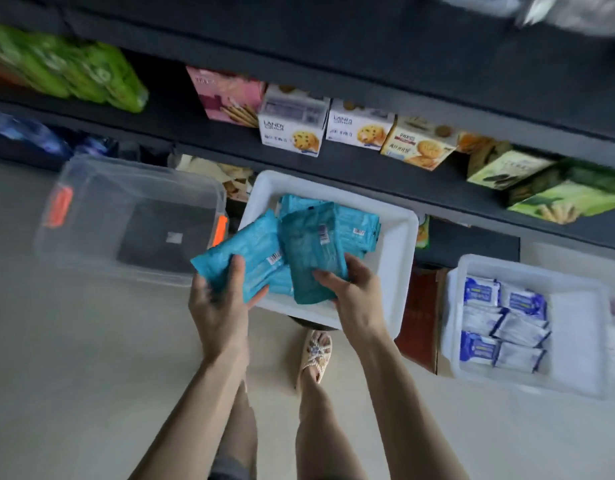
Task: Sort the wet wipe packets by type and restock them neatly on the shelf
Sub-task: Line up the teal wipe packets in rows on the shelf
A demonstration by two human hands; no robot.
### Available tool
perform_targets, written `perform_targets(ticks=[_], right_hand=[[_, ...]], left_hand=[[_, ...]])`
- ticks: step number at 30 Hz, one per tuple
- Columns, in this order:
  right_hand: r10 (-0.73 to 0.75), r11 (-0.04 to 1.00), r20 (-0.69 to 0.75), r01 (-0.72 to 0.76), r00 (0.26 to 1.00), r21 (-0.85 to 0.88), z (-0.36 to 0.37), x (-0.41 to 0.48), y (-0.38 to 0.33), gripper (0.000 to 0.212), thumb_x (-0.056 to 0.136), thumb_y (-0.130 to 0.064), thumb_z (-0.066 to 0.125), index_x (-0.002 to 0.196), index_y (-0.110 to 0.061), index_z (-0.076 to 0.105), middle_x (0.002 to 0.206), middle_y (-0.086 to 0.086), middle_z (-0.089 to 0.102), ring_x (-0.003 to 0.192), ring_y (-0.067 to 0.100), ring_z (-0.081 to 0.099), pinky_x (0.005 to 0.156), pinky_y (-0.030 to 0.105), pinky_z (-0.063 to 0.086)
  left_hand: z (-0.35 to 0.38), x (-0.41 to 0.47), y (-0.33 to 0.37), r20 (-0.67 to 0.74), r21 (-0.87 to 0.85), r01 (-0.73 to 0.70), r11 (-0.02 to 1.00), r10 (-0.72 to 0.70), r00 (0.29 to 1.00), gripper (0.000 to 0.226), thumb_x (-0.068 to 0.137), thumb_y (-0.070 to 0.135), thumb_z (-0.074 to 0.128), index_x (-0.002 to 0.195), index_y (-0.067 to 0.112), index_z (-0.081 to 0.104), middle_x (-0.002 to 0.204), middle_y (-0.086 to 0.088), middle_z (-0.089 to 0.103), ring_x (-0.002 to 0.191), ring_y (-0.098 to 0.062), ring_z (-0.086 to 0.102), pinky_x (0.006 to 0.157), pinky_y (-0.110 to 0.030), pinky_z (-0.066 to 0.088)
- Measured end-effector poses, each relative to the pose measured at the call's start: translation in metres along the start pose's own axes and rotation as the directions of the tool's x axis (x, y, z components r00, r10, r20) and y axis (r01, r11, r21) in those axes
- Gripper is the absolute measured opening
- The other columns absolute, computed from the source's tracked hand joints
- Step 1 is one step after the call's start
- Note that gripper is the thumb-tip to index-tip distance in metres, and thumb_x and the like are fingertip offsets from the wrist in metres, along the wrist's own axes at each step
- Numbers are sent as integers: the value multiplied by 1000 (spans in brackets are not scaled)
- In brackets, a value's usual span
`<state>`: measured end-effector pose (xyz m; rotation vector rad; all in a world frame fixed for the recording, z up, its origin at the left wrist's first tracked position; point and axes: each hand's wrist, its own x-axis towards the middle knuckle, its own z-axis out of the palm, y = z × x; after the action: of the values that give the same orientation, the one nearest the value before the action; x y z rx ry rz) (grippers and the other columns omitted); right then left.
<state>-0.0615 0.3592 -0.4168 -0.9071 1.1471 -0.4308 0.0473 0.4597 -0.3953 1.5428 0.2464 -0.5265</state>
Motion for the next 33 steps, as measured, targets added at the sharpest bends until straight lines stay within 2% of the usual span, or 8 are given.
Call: perform_targets(ticks=[3, 6, 12, 17, 21, 24, 28, 33], right_hand=[[-74, 997, 75, 75, 994, -2, 47, -38, -40, 28, 81, 10, 62, 95, -13, 66, 91, 4, 72, 90, 25, 66, 85, 44, 54], [-126, 992, 165, 121, 978, 43, 101, -69, -71, 27, 89, 6, 53, 107, -14, 59, 98, 3, 70, 95, 26, 64, 93, 51, 51], [-278, 959, 280, 280, 919, 31, 226, -120, -113, 21, 101, -24, 44, 116, -27, 59, 115, 0, 67, 108, 20, 64, 89, 40, 54], [-373, 918, 248, 395, 894, -41, 304, -143, -153, 63, 86, -65, 39, 127, -21, 58, 126, 4, 63, 120, 21, 57, 108, 48, 39], [-445, 874, 256, 478, 858, -84, 329, -148, -202, 40, 99, -46, 37, 122, -22, 59, 118, 10, 67, 109, 25, 64, 97, 47, 50], [-523, 831, 293, 556, 800, -33, 335, -150, -240, 29, 100, -36, 40, 121, -28, 58, 116, 2, 69, 105, 19, 66, 82, 30, 55], [-602, 778, 315, 628, 733, 25, 337, -146, -286, 36, 87, -45, 58, 111, -19, 64, 100, -4, 71, 91, 12, 67, 82, 29, 47], [-712, 679, 217, 734, 668, -29, 337, -123, -346, 81, 63, -66, 74, 101, 3, 58, 88, 23, 58, 77, 38, 52, 71, 43, 42]], left_hand=[[-24, -11, 50, 41, -22, -23, 999, 24, 999, 6, 84, 16, 70, 89, 17, 67, 81, 9, 72, 81, -18, 67, 77, -40, 54], [-57, -4, 105, 194, 17, -87, 996, 82, 978, 13, 83, 8, 70, 87, 18, 63, 75, 9, 70, 77, -22, 62, 65, -39, 50], [-118, 41, 211, 436, 7, -215, 977, 191, 879, 17, 93, 25, 57, 109, 25, 64, 104, 2, 70, 95, -18, 67, 78, -35, 55], [-137, 65, 291, 566, -43, -240, 970, 222, 794, 28, 100, 34, 37, 117, 28, 59, 114, 5, 65, 97, -4, 65, 68, -19, 56], [-129, 82, 352, 630, 19, -320, 947, 237, 739, 29, 100, 40, 38, 121, 35, 57, 121, 3, 63, 105, -14, 63, 80, -30, 53], [-120, 89, 398, 714, -4, -323, 946, 229, 661, 20, 98, 32, 44, 98, 39, 63, 107, 5, 69, 95, -13, 67, 90, -39, 48], [-99, 101, 440, 853, -138, -286, 948, 260, 452, 31, 73, 27, 58, 102, 33, 68, 106, 7, 71, 96, -11, 64, 87, -31, 44], [-52, 114, 478, 899, -223, -246, 943, 297, 322, 39, 62, 11, 65, 101, 14, 66, 89, -1, 69, 80, -11, 61, 66, -18, 42]])
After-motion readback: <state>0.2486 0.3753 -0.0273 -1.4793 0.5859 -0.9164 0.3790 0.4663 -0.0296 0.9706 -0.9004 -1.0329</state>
